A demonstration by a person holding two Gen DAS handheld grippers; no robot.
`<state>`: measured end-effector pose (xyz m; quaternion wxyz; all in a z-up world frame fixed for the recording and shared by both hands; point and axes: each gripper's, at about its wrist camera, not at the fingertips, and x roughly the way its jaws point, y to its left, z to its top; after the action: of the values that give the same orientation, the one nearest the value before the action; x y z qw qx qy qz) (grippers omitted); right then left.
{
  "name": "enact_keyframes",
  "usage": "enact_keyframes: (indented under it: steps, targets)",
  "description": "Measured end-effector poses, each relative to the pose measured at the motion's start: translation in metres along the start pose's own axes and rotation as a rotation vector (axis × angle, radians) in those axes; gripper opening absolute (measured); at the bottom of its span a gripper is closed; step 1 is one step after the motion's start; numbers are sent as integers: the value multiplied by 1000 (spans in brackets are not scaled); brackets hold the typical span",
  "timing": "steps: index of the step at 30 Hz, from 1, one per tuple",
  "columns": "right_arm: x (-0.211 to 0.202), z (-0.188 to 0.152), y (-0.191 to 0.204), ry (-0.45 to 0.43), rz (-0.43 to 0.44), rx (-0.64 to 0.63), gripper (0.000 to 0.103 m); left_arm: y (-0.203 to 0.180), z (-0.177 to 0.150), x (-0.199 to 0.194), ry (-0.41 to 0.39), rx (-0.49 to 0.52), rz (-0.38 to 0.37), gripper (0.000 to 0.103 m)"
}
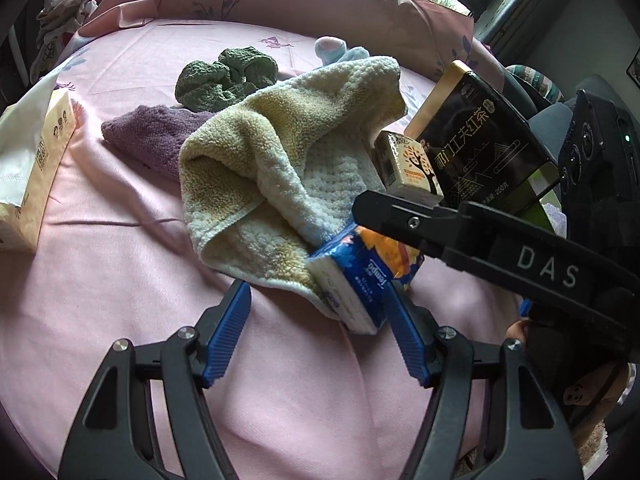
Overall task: Organize soft objects
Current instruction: 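Grasp the blue Tempo tissue pack with the right gripper, then carry the tissue pack past the black tea box toward the green box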
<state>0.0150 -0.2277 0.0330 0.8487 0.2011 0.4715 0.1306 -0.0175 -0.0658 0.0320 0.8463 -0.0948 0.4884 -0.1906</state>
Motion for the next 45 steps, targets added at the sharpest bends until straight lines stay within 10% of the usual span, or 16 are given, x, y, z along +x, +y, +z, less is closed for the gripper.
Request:
enact_keyframes:
  steps: [23,45]
  targets:
    - [-3,-14,-1,44,27,-18,62,-17,2,9,9,2,-27,45]
    - [-49,-17,9,-127,33,-87,62,-49,1,-18,-153,103,-25,45]
